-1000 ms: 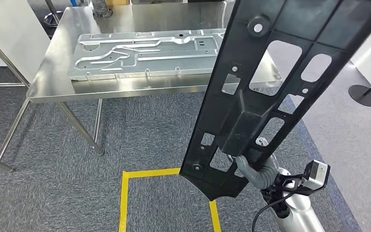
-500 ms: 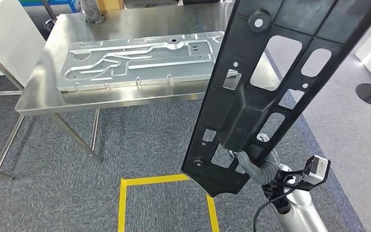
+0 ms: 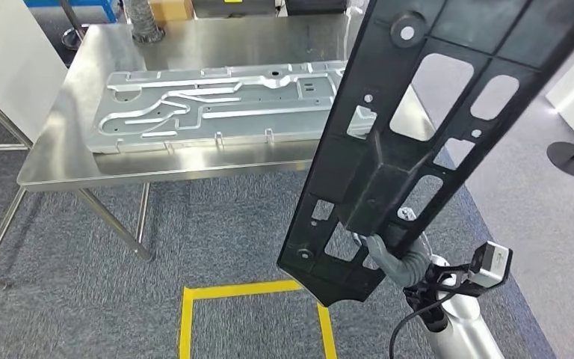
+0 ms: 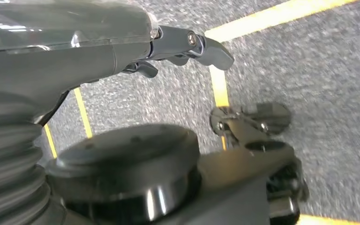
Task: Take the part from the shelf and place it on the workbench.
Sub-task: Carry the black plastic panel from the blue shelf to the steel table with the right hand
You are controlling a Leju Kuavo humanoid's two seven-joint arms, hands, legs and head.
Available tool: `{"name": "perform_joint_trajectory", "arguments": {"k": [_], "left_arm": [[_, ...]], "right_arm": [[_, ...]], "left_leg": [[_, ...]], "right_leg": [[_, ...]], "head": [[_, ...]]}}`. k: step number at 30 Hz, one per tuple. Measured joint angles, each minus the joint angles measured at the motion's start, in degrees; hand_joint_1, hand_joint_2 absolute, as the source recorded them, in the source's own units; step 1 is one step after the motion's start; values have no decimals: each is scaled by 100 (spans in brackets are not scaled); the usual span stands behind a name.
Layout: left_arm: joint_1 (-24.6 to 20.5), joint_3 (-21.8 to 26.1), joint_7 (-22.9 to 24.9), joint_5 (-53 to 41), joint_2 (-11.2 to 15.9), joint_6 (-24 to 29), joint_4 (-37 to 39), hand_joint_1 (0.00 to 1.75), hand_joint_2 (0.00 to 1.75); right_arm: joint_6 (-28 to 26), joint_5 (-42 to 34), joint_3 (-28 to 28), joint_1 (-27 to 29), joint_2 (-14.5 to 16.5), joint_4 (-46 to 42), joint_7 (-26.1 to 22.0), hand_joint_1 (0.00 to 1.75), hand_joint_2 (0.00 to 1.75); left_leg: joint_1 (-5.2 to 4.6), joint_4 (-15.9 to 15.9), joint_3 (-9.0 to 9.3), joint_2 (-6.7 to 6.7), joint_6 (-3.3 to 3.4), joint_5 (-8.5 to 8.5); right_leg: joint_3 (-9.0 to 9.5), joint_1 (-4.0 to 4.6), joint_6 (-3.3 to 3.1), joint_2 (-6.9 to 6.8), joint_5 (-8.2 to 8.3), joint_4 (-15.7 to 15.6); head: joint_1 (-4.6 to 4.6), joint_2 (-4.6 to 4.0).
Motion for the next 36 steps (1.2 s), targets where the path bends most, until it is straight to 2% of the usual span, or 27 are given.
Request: {"name": "perform_joint_trajectory", "arguments": {"k": [1, 2, 3, 4, 6, 7, 8, 9, 12, 14, 16, 17, 18, 19, 20, 21, 22, 23, 25, 28, 29, 30, 32, 33, 34, 35, 36], "left_arm": [[1, 0, 2, 0, -2, -5, 0, 0, 175], [5, 0, 5, -1, -4, -9, 0, 0, 175], [11, 0, 10, -1, -4, -13, 0, 0, 175], [15, 0, 14, -1, -7, -15, 0, 0, 175], [19, 0, 19, -2, -11, -16, 0, 0, 175], [14, 0, 20, -2, -14, -17, 0, 0, 175], [10, 0, 22, -2, -14, -18, 0, 0, 175], [7, 0, 23, -3, -14, -19, 0, 0, 175], [-5, 0, 28, -17, -15, -21, 0, 0, 175], [-19, -1, 38, -37, -15, -26, 0, 0, 175], [-20, -2, 54, -56, -14, -32, 0, 0, 175], [-17, -2, 60, -61, -14, -34, 0, 0, 175], [-18, -1, 62, -66, -13, -34, 0, 0, 175], [-22, -1, 64, -70, -11, -33, 0, 0, 175], [-27, 0, 68, -75, -11, -31, 0, 0, 175], [-29, 0, 72, -83, -10, -28, 0, 0, 175], [-29, -1, 77, -91, -10, -25, 0, 0, 175], [-29, -1, 81, -100, -9, -22, 0, 0, 175], [-32, -2, 88, -116, -8, -22, 0, 0, 175], [-27, -3, 91, -128, -10, -26, 0, 0, 175], [-28, -4, 92, -133, -10, -29, 0, 0, 175], [-29, -5, 92, -138, -10, -33, 0, 0, 175], [-26, -6, 95, -157, -10, -40, 0, 0, 175], [-22, -7, 96, -167, -10, -43, 0, 0, 175], [-17, -7, 97, -175, -11, -46, 0, 0, 175], [-14, -7, 97, -180, -11, -50, 0, 0, 175], [-13, -7, 98, -181, -13, -52, 0, 0, 175]], "right_arm": [[-3, 3, -2, 1, 0, 1, 4, 175, 175], [-8, 6, -3, 8, 0, 4, 10, 175, 175], [-13, 8, -6, 13, 0, 7, 16, 175, 175], [-17, 9, -14, 14, 0, 8, 22, 175, 175], [-22, 10, -36, 7, 0, 10, 28, 175, 175], [-22, 11, -45, 3, 1, 11, 31, 175, 175], [-22, 15, -51, -1, 1, 12, 37, 175, 175], [-26, 20, -56, -5, 2, 13, 47, 175, 175], [-69, 42, -77, -23, 2, -8, 97, 175, 175], [-102, 66, -88, -78, -7, -43, 147, 175, 175], [-121, 103, -89, -153, -15, -73, 220, 175, 175], [-131, 119, -89, -185, -15, -85, 274, 175, 175], [-145, 121, -89, -216, -15, -93, 333, 175, 175], [-166, 103, -89, -252, -15, -103, 395, 175, 175], [-190, 65, -89, -297, -15, -119, 456, 175, 175], [-214, 10, -90, -351, -15, -138, 506, 175, 175], [-241, -60, -92, -413, -15, -159, 552, 175, 175], [-278, -137, -101, -475, -15, -180, 603, 175, 175], [-358, -279, -125, -579, -14, -219, 710, 175, 175], [-444, -411, -159, -689, -2, -284, 844, 175, 175], [-469, -448, -168, -732, 1, -298, 900, 175, 175], [-501, -489, -177, -774, 1, -307, 966, 175, 175], [-580, -590, -192, -840, 2, -311, 1102, 175, 175], [-610, -636, -206, -863, 2, -311, 1156, 175, 175], [-630, -673, -223, -891, 2, -311, 1199, 175, 175], [-638, -698, -239, -927, 2, -311, 1226, 175, 175], [-640, -714, -256, -968, 2, -311, 1243, 175, 175]], "left_leg": [[0, -3, 34, 3, 7, -31], [2, -1, 73, 2, 7, -69], [7, 1, 121, -1, 0, -112], [15, 6, 181, -6, -13, -161], [31, 20, 306, -18, -62, -273], [26, 37, 343, -24, -99, -328], [18, 44, 360, -27, -136, -370], [8, 40, 364, -26, -171, -398], [11, 53, 403, -9, -263, -485], [26, 452, 239, -6, -307, -676], [32, 1264, -232, -5, -326, -938], [32, 1609, -472, -5, -328, -996], [31, 1777, -634, -5, -323, -949], [31, 1717, -687, -5, -309, -784], [30, 1436, -629, -5, -284, -520], [26, 1043, -517, -3, -250, -238], [14, 685, -392, 0, -220, -36], [1, 418, -291, 5, -193, 66], [-27, 250, -220, 8, -157, 35], [-6, 137, -145, 8, -69, 23], [6, 101, -105, 12, -41, 22], [8, 83, -71, 19, -18, 9], [3, 78, -20, 27, 12, -38], [0, 79, 11, 26, 17, -67], [-1, 80, 50, 24, 15, -98], [-1, 80, 100, 20, 9, -133], [-2, 80, 153, 18, -3, -172]], "right_leg": [[-264, -18, 28, 0, -94, 385], [-493, -40, 57, -1, -108, 668], [-634, -63, 83, -3, -6, 754], [-661, -86, 106, -7, 210, 614], [-459, -125, 136, -26, 747, -83], [-338, -122, 125, -32, 898, -412], [-262, -112, 91, -34, 950, -606], [-235, -95, 41, -29, 912, -670], [-199, -88, -99, -4, 845, -709], [-127, -101, -176, -6, 805, -742], [-67, -81, -227, -10, 748, -747], [-35, -70, -237, -6, 719, -747], [7, -59, -240, -1, 685, -746], [59, -51, -237, 6, 650, -746], [122, -45, -230, 12, 611, -746], [180, -41, -218, 18, 569, -748], [225, -29, -195, 24, 529, -743], [246, -24, -167, 33, 500, -740], [247, -16, -100, 43, 475, -752], [237, -32, 1, 30, 405, -678], [143, -35, 27, 23, 310, -477], [-32, -38, 48, 16, 180, -151], [-508, -38, 82, 12, -52, 604], [-685, -39, 92, 11, -41, 813], [-757, -39, 94, 9, 88, 804], [-717, -38, 88, 7, 319, 575], [-585, -37, 71, 5, 603, 178]], "head": [[0, 0], [0, 0], [0, 0], [0, 0], [0, 0], [1, 0], [0, 0], [-1, 0], [-2, 0], [-2, 0], [-2, 0], [-2, 0], [-2, 0], [-2, 0], [-2, 0], [-2, 0], [-2, 0], [-2, 0], [-2, 0], [-1, 0], [-1, 0], [-1, 0], [-1, 0], [-2, 0], [-2, 0], [-1, 0], [-1, 0]]}}
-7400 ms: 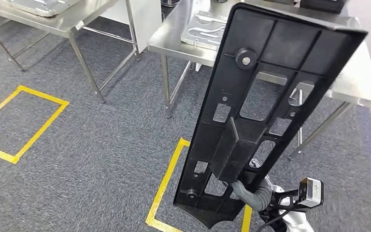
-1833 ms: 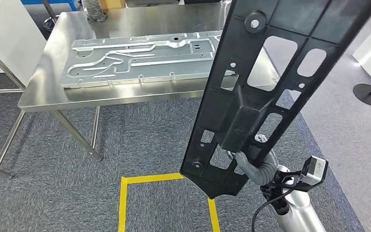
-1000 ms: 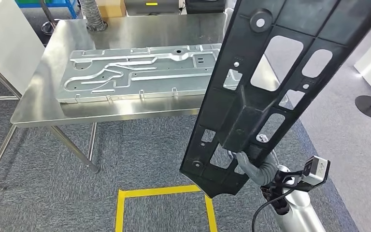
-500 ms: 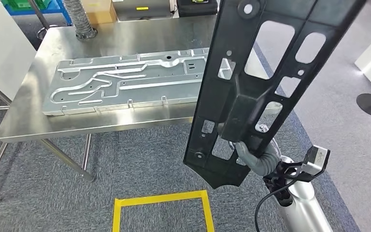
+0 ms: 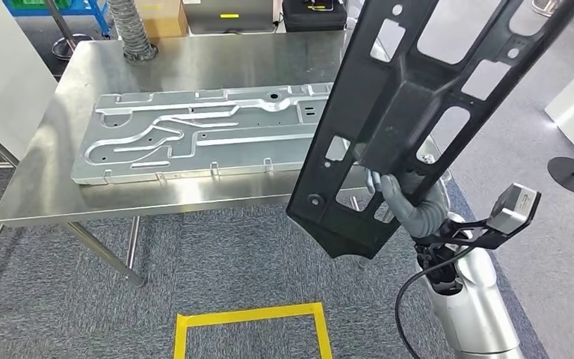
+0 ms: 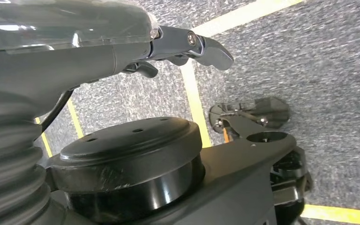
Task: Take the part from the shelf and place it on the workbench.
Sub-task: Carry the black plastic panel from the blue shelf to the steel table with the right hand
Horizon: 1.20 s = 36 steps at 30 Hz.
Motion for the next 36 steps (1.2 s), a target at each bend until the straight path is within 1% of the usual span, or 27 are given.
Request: {"name": "perform_joint_trajectory", "arguments": {"k": [1, 2, 3, 4, 7, 8, 9, 11, 12, 13, 14, 16, 17, 18, 19, 21, 23, 24, 26, 27, 28, 29, 31, 32, 33, 34, 36], "left_arm": [[-3, 0, 1, -1, -2, -1, 0, 0, 175], [-6, 0, 2, -2, -3, -2, 0, 0, 175], [-10, 0, 3, -2, -4, -2, 0, 0, 175], [-12, 0, 5, -2, -4, -2, 0, 0, 175], [-21, 0, 6, -1, -1, 2, 0, 0, 175], [-24, 0, 5, 1, 1, 6, 0, 0, 175], [-23, 0, 5, 2, 2, 9, 0, 0, 175], [-15, 1, 2, 2, 3, 12, 0, 0, 175], [-14, 1, 0, -1, 4, 8, 0, 0, 175], [-16, 1, -2, -4, 4, 4, 0, 0, 175], [-19, 1, -1, -9, 4, 0, 0, 0, 175], [-11, 0, 3, -20, 5, -5, 0, 0, 175], [-6, -1, 5, -26, 7, -8, 0, 0, 175], [-2, -1, 8, -34, 8, -10, 0, 0, 175], [0, -2, 9, -42, 10, -13, 0, 0, 175], [2, -2, 11, -52, 11, -15, 0, 0, 175], [3, -2, 8, -52, 11, -16, 0, 0, 175], [0, -2, 7, -52, 11, -18, 0, 0, 175], [0, -2, 4, -54, 11, -22, 0, 0, 175], [5, -2, 4, -55, 11, -24, 0, 0, 175], [10, -2, 4, -58, 11, -27, 0, 0, 175], [12, -2, 5, -62, 11, -32, 0, 0, 175], [8, -3, 8, -70, 11, -46, 0, 0, 175], [-2, -3, 11, -74, 11, -54, 0, 0, 175], [-14, -4, 16, -76, 11, -59, 0, 0, 175], [-29, -4, 24, -77, 10, -63, 0, 0, 175], [-63, -4, 37, -74, 11, -66, 0, 0, 175]], "right_arm": [[0, -11, -11, -41, 1, 0, 8, 175, 175], [1, -21, -19, -78, 2, -2, 11, 175, 175], [-1, -32, -23, -106, 3, -3, 16, 175, 175], [-5, -49, -25, -128, 4, -5, 27, 175, 175], [-50, -138, -27, -236, 4, 4, 119, 175, 175], [-65, -183, -27, -302, 4, 19, 160, 175, 175], [-74, -229, -27, -370, 4, 43, 198, 175, 175], [-79, -302, -27, -480, 4, 113, 270, 175, 175], [-81, -322, -27, -503, 3, 149, 294, 175, 175], [-83, -337, -27, -511, 3, 181, 309, 175, 175], [-85, -352, -27, -510, 3, 205, 317, 175, 175], [-89, -385, -33, -509, 4, 232, 319, 175, 175], [-91, -399, -42, -509, 4, 239, 319, 175, 175], [-93, -411, -56, -504, 4, 242, 321, 175, 175], [-95, -423, -70, -497, 4, 245, 327, 175, 175], [-99, -457, -101, -482, 4, 246, 351, 175, 175], [-104, -482, -137, -480, 8, 246, 374, 175, 175], [-107, -486, -153, -477, 11, 246, 379, 175, 175], [-120, -491, -170, -438, 21, 248, 390, 175, 175], [-131, -491, -175, -401, 24, 250, 397, 175, 175], [-148, -490, -182, -361, 27, 252, 403, 175, 175], [-164, -487, -193, -329, 29, 254, 406, 175, 175], [-189, -484, -232, -302, 41, 255, 407, 175, 175], [-192, -488, -261, -303, 56, 255, 406, 175, 175], [-193, -498, -290, -304, 74, 257, 408, 175, 175], [-190, -522, -320, -307, 90, 260, 415, 175, 175], [-170, -591, -373, -339, 107, 278, 451, 175, 175]], "left_leg": [[-12, 6, 45, -1, -21, -43], [-22, 8, 77, -6, -49, -81], [-30, 7, 97, -8, -80, -113], [-36, -1, 107, -10, -112, -137], [-32, 49, 120, 1, -200, -226], [-28, 233, 41, 4, -228, -320], [-16, 538, -114, 4, -251, -452], [6, 1341, -587, 4, -283, -725], [14, 1606, -774, 4, -292, -750], [18, 1675, -870, 5, -293, -663], [20, 1494, -842, 6, -285, -452], [15, 741, -571, 7, -240, 62], [4, 383, -427, 9, -215, 210], [-7, 169, -339, 11, -193, 264], [-18, 88, -303, 11, -174, 236], [-17, 26, -279, 10, -123, 215], [-4, -45, -217, 15, -57, 212], [3, -71, -181, 23, -27, 205], [-6, -77, -132, 33, 9, 158], [-10, -77, -103, 34, 18, 130], [-13, -76, -67, 33, 19, 97], [-15, -76, -20, 30, 16, 62], [-17, -76, 84, 25, -5, -21], [-31, -67, 126, 22, -29, -69], [-43, -63, 154, 19, -56, -109], [-52, -63, 166, 17, -88, -144], [-65, -82, 197, 20, -148, -193]], "right_leg": [[151, 13, -26, -1, 205, -393], [269, 28, -60, 1, 332, -694], [338, 45, -97, 6, 374, -868], [356, 64, -134, 13, 339, -911], [410, 30, -235, 34, 309, -969], [444, 11, -268, 37, 299, -992], [476, 0, -296, 37, 283, -1005], [525, 3, -322, 39, 232, -1007], [557, 5, -321, 41, 202, -1006], [599, 6, -315, 43, 170, -1005], [653, 6, -307, 47, 134, -1005], [768, 11, -276, 54, 53, -1004], [801, 20, -252, 60, 18, -999], [814, 26, -224, 63, -3, -1002], [811, 31, -193, 65, -16, -1007], [818, 20, -122, 64, -34, -1024], [749, 7, -57, 48, -142, -839], [615, 3, -32, 40, -260, -575], [144, 5, 3, 31, -542, 215], [-82, 4, 13, 30, -598, 533], [-222, 4, 16, 29, -539, 664], [-244, 5, 11, 29, -362, 561], [-1, 10, -26, 27, 172, -185], [147, 26, -56, 28, 355, -564], [249, 42, -91, 31, 455, -825], [298, 58, -129, 36, 469, -949], [321, 57, -196, 53, 419, -969]], "head": [[1, 0], [1, 0], [0, 0], [-1, 0], [-1, 0], [-1, 0], [-1, 0], [-1, 0], [-1, 0], [-1, 0], [-1, 0], [-1, 0], [-1, 0], [-1, 0], [-1, 0], [-1, 0], [-1, 0], [-1, 0], [-1, 0], [-1, 0], [-1, 0], [-1, 0], [-1, 0], [-1, 0], [-1, 0], [-1, 0], [-1, 0]]}}
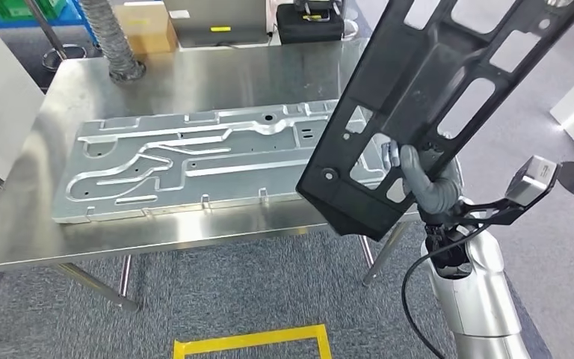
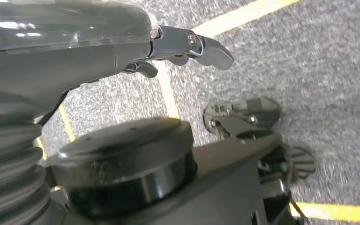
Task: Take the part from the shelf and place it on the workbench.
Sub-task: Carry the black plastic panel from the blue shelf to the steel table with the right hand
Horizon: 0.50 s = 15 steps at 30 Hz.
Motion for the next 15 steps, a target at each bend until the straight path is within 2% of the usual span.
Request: {"name": "perform_joint_trajectory", "arguments": {"k": [2, 3, 5, 6, 7, 8, 9, 10, 11, 12, 13, 15], "left_arm": [[-31, 0, 4, 17, 3, 7, 0, 0, 175], [-43, 0, 4, 32, 4, 15, 0, 0, 175], [-45, 1, 3, 62, 2, 33, 0, 0, 175], [-36, 2, 3, 73, 3, 40, 0, 0, 175], [-26, 3, 1, 85, 3, 45, 0, 0, 175], [-16, 4, -2, 98, 4, 50, 0, 0, 175], [-9, 5, -4, 114, 4, 55, 0, 0, 175], [-4, 7, -8, 130, 4, 59, 0, 0, 175], [3, 10, -10, 143, 4, 63, 0, 0, 175], [8, 13, -12, 153, 4, 68, 0, 0, 175], [14, 15, -15, 162, 4, 72, 0, 0, 175], [20, 19, -24, 176, 3, 80, 0, 0, 175]], "right_arm": [[40, -51, -28, -114, 1, 48, 60, 175, 175], [63, -57, -27, -202, 1, 88, 88, 175, 175], [92, -25, 7, -377, 1, 196, 132, 175, 175], [93, 8, 35, -439, 1, 257, 147, 175, 175], [93, 49, 68, -486, 1, 320, 157, 175, 175], [93, 86, 102, -530, 1, 389, 161, 175, 175], [93, 116, 137, -579, 1, 461, 159, 175, 175], [94, 137, 171, -638, 1, 531, 154, 175, 175], [94, 151, 200, -711, 1, 603, 148, 175, 175], [95, 167, 226, -785, 1, 673, 143, 175, 175], [96, 187, 249, -856, 1, 739, 141, 175, 175], [96, 225, 299, -985, 1, 865, 141, 175, 175]], "left_leg": [[-1, 131, -14, 5, -58, -98], [8, 365, -117, 4, -89, -206], [49, 1157, -572, 1, -141, -486], [66, 1528, -823, 1, -160, -572], [77, 1744, -1008, 2, -172, -556], [84, 1732, -1085, 3, -178, -415], [89, 1487, -1046, 4, -174, -166], [91, 1086, -929, 10, -160, 136], [83, 685, -786, 17, -137, 365], [74, 372, -669, 24, -106, 500], [66, 194, -605, 27, -77, 540], [53, 121, -580, 16, -9, 488]], "right_leg": [[66, -41, -63, 7, -32, -42], [107, -62, -93, 7, -48, -63], [159, -63, -132, 4, -98, -72], [184, -60, -136, 5, -125, -71], [218, -58, -134, 6, -156, -70], [261, -59, -126, 6, -190, -68], [315, -59, -115, 6, -228, -66], [370, -59, -99, 5, -270, -65], [415, -47, -74, 7, -312, -56], [440, -37, -47, 8, -345, -48], [448, -25, -17, 8, -370, -44], [448, -23, 49, 0, -398, -50]], "head": [[-1, 0], [-1, 0], [-2, 0], [-2, 0], [-2, 0], [-2, 0], [-2, 0], [-2, 0], [-1, 0], [-1, 0], [0, 0], [0, 0]]}}
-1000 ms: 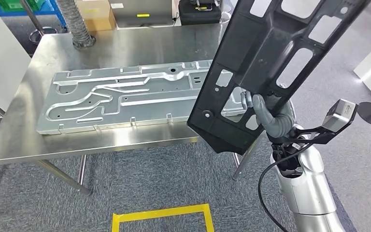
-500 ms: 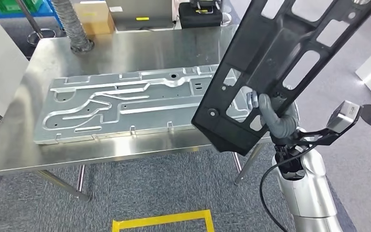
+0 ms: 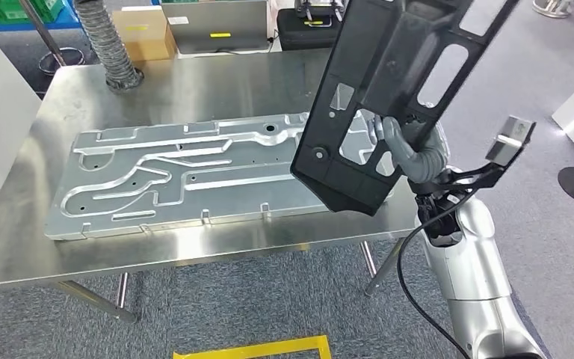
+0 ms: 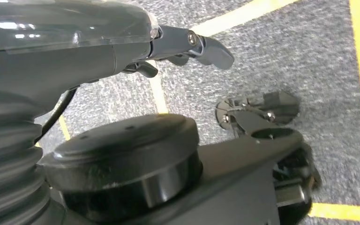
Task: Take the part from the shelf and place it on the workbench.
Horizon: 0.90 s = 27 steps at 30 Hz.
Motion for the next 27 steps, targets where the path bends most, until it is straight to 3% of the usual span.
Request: {"name": "perform_joint_trajectory", "arguments": {"k": [2, 3, 6, 7, 8, 9, 11, 13, 16, 18, 21, 22, 23, 24, 26, 27], "left_arm": [[6, 2, -11, 8, -2, 2, 0, 0, 175], [7, 3, -16, 10, -3, 4, 0, 0, 175], [17, 4, -25, 14, -3, 10, 0, 0, 175], [26, 5, -27, 15, -3, 10, 0, 0, 175], [35, 5, -28, 15, -3, 10, 0, 0, 175], [42, 5, -30, 15, -3, 10, 0, 0, 175], [47, 5, -34, 15, -5, 10, 0, 0, 175], [43, 5, -35, 15, -9, 10, 0, 0, 175], [47, 5, -34, 6, -14, 14, 0, 0, 175], [47, 5, -34, 0, -13, 20, 0, 0, 175], [52, 6, -39, 1, -10, 20, 0, 0, 175], [51, 7, -46, 3, -9, 18, 0, 0, 175], [47, 8, -55, 5, -7, 17, 0, 0, 175], [44, 9, -68, 7, -5, 16, 0, 0, 175], [50, 11, -90, 15, -3, 15, 0, 0, 175], [57, 13, -100, 21, -2, 15, 0, 0, 175]], "right_arm": [[-2, 16, 44, -120, 3, 111, 3, 175, 175], [-1, 20, 55, -183, 9, 166, 4, 175, 175], [8, 25, 73, -281, 38, 302, 6, 175, 175], [9, 26, 83, -282, 46, 343, 8, 175, 175], [9, 26, 93, -281, 55, 382, 9, 175, 175], [9, 26, 101, -283, 61, 413, 11, 175, 175], [9, 26, 108, -299, 72, 458, 12, 175, 175], [8, 33, 114, -328, 86, 497, 18, 175, 175], [-3, 89, 129, -375, 96, 572, 39, 175, 175], [-24, 155, 143, -436, 96, 633, 40, 175, 175], [-94, 306, 177, -545, 93, 759, 20, 175, 175], [-118, 350, 183, -560, 92, 810, 9, 175, 175], [-141, 393, 189, -567, 92, 864, -6, 175, 175], [-159, 436, 194, -573, 92, 917, -23, 175, 175], [-205, 533, 203, -600, 92, 1012, -69, 175, 175], [-226, 582, 207, -623, 90, 1048, -94, 175, 175]], "left_leg": [[8, -39, 27, -12, 71, -5], [16, -60, 47, -14, 103, -7], [9, -69, 97, -14, 163, -61], [4, -65, 123, -17, 169, -89], [-1, -61, 160, -22, 168, -122], [-4, -58, 209, -29, 163, -159], [-18, -55, 318, -42, 138, -242], [-37, -48, 369, -54, 87, -307], [-38, -64, 383, -57, 4, -364], [-35, 148, 305, -53, -54, -500], [5, 1224, -261, -51, -122, -917], [19, 1520, -449, -50, -140, -968], [32, 1620, -549, -49, -153, -901], [44, 1489, -537, -47, -160, -724], [64, 768, -272, -35, -151, -232], [58, 438, -130, -28, -139, -80]], "right_leg": [[-28, -22, 69, -18, -78, 94], [-120, -28, 96, -25, -178, 283], [-757, -33, 140, -32, -575, 1373], [-946, -34, 145, -33, -590, 1623], [-1037, -34, 143, -33, -487, 1664], [-1010, -33, 131, -34, -274, 1470], [-729, -17, 82, -31, 225, 701], [-523, 16, 23, -22, 430, 170], [-479, 23, -56, -14, 391, 64], [-418, -13, -116, -21, 372, 19], [-350, -24, -181, -31, 324, -2], [-332, -24, -185, -30, 306, -1], [-308, -25, -181, -27, 285, 2], [-277, -27, -172, -21, 260, 8], [-210, -32, -140, -9, 197, 31], [-190, -26, -117, -2, 169, 46]], "head": [[0, 0], [0, 0], [0, 0], [0, 0], [0, 0], [0, 0], [0, 0], [0, 0], [-2, 0], [-2, 0], [-2, 0], [-2, 0], [-2, 0], [-2, 0], [-2, 0], [-2, 0]]}}
